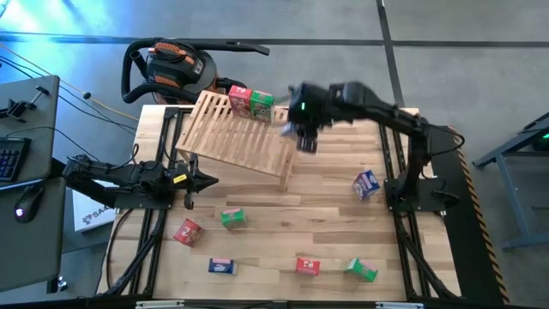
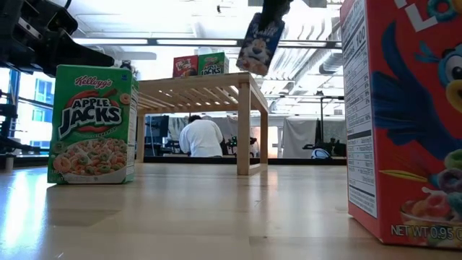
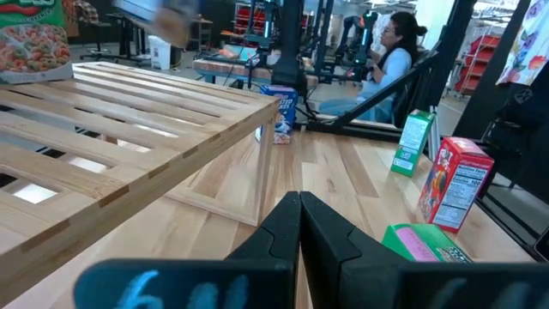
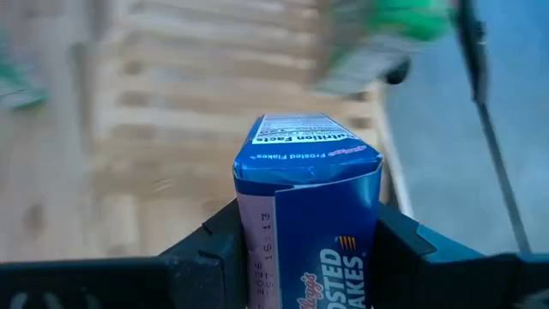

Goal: Stack cereal on shelf
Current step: Put the middle blue cereal box on the shelf

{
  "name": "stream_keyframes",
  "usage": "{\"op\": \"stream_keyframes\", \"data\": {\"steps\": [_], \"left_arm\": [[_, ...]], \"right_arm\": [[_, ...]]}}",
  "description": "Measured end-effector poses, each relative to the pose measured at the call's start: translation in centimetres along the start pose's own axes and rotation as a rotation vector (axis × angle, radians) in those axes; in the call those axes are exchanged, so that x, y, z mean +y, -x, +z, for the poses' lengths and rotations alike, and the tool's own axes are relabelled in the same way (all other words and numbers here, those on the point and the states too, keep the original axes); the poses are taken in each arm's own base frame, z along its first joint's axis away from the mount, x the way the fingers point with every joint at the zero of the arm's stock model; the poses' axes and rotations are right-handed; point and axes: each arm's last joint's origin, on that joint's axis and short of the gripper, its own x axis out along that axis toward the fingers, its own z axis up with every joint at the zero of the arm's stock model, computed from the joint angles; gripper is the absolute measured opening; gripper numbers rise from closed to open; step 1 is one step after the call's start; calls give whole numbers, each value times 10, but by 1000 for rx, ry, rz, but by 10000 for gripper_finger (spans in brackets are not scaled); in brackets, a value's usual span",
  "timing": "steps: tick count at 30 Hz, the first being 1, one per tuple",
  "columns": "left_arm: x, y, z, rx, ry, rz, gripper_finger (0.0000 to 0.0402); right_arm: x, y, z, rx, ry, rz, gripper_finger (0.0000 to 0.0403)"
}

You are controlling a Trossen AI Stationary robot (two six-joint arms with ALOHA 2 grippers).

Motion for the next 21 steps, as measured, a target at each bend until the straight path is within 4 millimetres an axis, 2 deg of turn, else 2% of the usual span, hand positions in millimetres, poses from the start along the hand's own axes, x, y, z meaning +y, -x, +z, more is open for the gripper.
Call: {"op": "stream_keyframes", "data": {"steps": [3, 7, 14, 21], "left_arm": [[0, 0, 0, 0, 1, 0, 0], [0, 0, 0, -1, 1, 0, 0], [0, 0, 0, -2, 18, 0, 0], [0, 0, 0, -1, 36, -1, 0]], "right_arm": [[-29, -4, 0, -54, -54, 26, 154], [-51, -14, -3, -48, -97, 66, 154], [-57, -36, -4, 16, -104, 111, 154], [-59, -50, -1, 41, -102, 72, 154]]}}
